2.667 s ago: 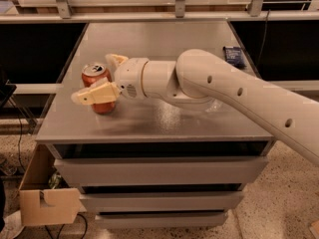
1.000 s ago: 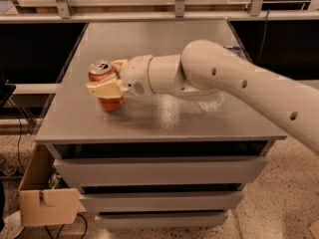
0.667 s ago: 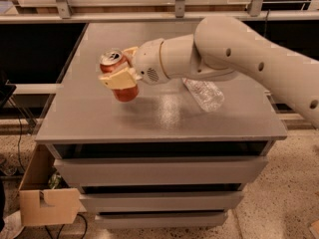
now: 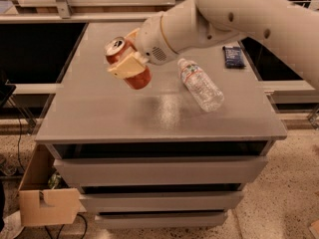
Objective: Knock coke can over
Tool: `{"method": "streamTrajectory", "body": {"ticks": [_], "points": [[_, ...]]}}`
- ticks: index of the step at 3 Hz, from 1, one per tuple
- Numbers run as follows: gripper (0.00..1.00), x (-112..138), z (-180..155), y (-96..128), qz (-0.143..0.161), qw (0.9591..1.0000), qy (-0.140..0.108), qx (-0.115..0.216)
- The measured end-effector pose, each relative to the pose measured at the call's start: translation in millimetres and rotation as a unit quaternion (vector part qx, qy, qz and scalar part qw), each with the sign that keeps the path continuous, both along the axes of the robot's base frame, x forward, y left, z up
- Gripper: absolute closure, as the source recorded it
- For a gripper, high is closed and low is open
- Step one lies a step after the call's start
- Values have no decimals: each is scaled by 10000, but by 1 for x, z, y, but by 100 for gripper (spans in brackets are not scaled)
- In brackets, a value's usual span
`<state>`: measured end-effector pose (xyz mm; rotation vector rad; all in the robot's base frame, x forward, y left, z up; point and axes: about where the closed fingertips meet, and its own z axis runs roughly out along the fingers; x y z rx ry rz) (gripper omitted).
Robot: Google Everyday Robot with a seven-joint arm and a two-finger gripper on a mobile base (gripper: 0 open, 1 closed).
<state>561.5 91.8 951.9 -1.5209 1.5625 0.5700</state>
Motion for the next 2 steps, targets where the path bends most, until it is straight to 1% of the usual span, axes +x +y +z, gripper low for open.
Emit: {"method": "streamTrajectory", "body": {"ticks": [1,2], "points": [[100,-5,-7,19,338,9947,-111,-961],[100,-9,-28,43,893,9779,-184,-1882]]}}
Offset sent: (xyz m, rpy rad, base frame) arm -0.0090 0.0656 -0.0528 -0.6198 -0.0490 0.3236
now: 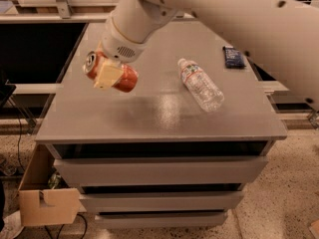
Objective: Knock coke can over
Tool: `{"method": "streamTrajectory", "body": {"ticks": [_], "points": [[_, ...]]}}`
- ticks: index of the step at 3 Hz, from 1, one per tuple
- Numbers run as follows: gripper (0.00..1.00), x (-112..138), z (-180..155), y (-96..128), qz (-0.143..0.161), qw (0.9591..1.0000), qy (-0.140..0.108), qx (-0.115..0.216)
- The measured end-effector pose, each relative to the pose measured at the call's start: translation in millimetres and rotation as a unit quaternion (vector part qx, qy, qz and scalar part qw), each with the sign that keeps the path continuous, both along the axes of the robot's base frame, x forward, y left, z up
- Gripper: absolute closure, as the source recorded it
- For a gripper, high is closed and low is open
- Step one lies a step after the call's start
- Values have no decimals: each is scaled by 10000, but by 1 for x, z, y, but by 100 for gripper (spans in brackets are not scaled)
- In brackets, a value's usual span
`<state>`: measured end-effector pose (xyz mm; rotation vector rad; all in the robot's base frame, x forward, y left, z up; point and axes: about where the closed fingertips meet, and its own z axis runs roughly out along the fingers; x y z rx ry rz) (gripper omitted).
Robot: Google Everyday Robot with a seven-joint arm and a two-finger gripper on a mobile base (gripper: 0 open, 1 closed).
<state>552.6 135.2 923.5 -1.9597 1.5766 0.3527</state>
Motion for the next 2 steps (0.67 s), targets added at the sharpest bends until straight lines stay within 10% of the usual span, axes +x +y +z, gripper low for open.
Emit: {"method": "streamTrajectory", "body": {"ticks": [2], "points": [[100,-2,-41,27,774,9890,88,-1259]]}}
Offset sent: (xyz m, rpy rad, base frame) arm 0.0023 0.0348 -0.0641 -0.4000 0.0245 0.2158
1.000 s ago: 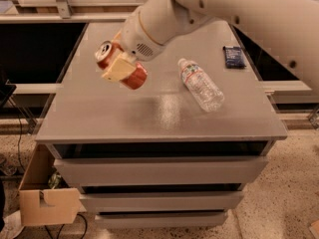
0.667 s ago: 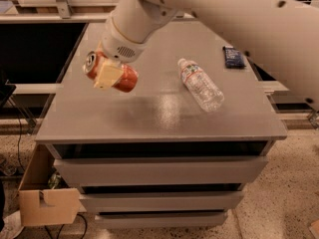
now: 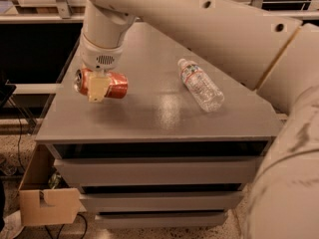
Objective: Knock coke can over
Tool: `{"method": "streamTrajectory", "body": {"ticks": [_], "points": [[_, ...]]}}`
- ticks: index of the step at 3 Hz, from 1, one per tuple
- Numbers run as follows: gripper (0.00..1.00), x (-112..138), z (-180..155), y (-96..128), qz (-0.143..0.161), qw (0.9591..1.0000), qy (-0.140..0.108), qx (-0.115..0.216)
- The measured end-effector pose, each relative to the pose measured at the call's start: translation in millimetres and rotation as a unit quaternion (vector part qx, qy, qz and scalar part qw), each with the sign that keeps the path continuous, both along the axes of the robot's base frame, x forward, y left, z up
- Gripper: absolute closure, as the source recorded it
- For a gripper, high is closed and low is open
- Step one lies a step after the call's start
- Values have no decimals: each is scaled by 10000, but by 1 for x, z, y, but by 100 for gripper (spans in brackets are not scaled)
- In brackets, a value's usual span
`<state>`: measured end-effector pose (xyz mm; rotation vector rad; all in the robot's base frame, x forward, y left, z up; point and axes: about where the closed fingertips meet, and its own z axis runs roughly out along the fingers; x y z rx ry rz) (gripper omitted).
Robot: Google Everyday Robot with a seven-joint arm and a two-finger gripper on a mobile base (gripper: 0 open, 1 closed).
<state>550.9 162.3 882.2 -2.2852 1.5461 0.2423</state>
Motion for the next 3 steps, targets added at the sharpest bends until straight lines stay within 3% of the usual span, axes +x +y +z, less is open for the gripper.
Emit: {"method": "streamTrajectory", "body": {"ticks": [1,2,3], "points": [[100,1,-18,3,98,9983,-47,-564],[100,3,-37,1,68,9940,-103,-1085],[100,5,-52,-2,-5,9907,-41,-1359]]}}
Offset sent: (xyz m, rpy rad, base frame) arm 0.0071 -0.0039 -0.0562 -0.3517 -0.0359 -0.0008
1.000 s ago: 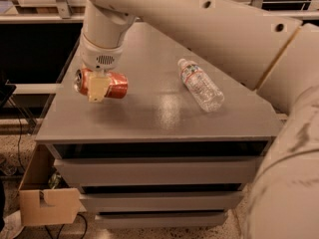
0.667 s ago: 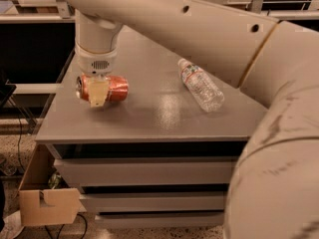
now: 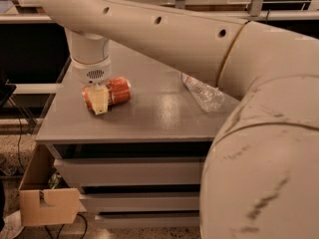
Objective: Knock coke can over
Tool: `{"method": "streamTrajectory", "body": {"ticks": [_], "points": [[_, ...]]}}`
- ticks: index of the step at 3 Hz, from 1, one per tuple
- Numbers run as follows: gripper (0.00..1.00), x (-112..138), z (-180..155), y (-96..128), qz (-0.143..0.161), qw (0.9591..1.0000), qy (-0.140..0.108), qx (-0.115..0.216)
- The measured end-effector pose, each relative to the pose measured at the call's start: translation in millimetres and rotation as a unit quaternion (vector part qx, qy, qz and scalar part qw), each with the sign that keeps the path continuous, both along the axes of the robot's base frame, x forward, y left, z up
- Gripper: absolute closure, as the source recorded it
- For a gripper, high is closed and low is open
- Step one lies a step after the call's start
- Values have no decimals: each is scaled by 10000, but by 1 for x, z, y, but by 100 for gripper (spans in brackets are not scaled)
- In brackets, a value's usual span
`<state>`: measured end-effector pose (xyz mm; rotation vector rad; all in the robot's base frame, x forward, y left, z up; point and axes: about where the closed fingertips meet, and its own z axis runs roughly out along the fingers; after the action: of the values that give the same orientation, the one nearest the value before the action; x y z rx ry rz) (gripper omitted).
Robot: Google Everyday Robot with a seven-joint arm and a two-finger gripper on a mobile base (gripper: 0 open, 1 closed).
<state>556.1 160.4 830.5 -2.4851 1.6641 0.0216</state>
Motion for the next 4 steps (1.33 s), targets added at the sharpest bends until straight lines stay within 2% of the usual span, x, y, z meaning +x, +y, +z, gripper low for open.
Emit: {"method": "streamTrajectory", "body": {"ticks": [1,4], "points": [[83,1,2,-1,-21,10000,20,-28],[13,6,1,-8,-114,9998,159,-97]]}}
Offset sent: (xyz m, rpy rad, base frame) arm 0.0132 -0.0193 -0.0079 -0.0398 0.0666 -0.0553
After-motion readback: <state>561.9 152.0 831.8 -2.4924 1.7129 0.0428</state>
